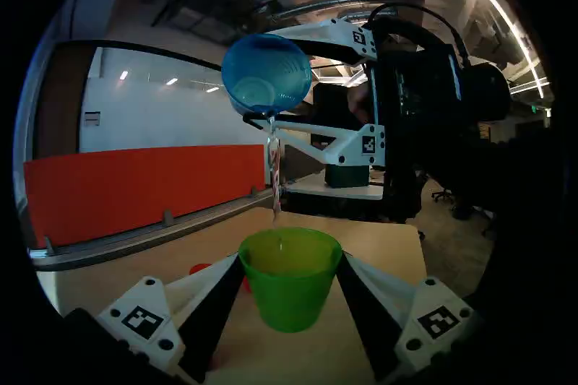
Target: Pour water
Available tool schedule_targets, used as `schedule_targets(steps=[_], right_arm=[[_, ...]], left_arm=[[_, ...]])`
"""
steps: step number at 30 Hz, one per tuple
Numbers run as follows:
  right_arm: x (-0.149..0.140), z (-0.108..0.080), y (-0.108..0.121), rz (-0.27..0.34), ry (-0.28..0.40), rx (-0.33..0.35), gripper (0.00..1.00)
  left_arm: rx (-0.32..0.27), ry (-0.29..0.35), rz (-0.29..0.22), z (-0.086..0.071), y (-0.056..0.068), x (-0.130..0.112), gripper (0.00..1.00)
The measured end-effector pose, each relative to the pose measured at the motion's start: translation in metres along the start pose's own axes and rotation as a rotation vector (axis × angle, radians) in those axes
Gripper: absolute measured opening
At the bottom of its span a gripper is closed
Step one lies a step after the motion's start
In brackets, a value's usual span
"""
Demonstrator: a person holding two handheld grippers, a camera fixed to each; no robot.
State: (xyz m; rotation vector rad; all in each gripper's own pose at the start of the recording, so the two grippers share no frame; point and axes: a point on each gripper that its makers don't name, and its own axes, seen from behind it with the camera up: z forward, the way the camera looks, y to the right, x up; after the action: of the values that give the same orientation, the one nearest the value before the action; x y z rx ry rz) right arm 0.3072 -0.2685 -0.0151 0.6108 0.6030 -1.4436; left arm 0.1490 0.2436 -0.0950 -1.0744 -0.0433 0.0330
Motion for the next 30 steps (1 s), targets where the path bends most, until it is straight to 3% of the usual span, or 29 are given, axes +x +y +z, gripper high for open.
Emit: schedule_targets(steps=[21, 30], right_arm=[[0.012, 0.006, 0.003, -0.14, 0.01, -0.002, 0.9], [0.015, 0.007, 0.001, -0.122, 0.014, -0.007, 0.9]], left_arm=[[0.007, 0.008, -0.001, 0.0, -0.003, 0.002, 0.86], [0.009, 0.011, 0.002, -0.002, -0.003, 0.003, 0.86]])
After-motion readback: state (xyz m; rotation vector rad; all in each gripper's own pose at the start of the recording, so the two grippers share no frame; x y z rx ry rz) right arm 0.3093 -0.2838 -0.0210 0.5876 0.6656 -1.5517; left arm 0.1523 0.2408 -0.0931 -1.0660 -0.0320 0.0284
